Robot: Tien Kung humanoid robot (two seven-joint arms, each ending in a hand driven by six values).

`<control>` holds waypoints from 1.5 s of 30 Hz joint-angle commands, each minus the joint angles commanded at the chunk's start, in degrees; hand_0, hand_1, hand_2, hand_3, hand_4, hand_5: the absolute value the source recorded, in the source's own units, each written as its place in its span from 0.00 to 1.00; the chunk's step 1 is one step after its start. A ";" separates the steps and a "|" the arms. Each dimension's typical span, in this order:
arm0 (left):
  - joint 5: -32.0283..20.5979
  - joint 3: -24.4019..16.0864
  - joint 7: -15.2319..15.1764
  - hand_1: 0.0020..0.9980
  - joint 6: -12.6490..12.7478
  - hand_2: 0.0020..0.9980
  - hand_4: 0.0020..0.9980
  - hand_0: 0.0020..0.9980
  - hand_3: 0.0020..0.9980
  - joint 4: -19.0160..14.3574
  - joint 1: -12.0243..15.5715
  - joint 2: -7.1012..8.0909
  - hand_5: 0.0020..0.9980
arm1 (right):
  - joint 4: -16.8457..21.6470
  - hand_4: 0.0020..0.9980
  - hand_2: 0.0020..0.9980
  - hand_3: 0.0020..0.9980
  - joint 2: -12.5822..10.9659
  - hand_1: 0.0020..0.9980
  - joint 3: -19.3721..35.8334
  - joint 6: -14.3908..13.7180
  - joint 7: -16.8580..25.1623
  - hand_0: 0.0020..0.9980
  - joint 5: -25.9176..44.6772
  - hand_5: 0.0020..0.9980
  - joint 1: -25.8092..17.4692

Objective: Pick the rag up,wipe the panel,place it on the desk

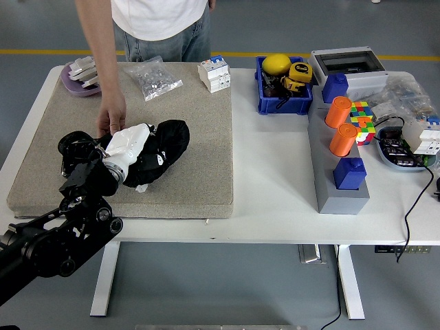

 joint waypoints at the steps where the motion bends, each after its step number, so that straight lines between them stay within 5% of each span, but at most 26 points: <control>1: 0.06 -0.10 0.01 0.19 0.01 0.57 0.51 0.23 0.56 0.00 0.03 0.02 0.00 | 0.01 1.00 0.76 0.78 0.00 0.72 0.02 -0.01 0.00 0.89 -0.03 1.00 0.02; 45: 4.86 -17.25 0.86 0.19 -0.82 0.57 0.52 0.23 0.56 -1.12 12.17 10.94 0.00 | 0.08 1.00 0.76 0.78 0.02 0.72 1.77 -0.06 -0.03 0.89 -0.77 1.00 -0.72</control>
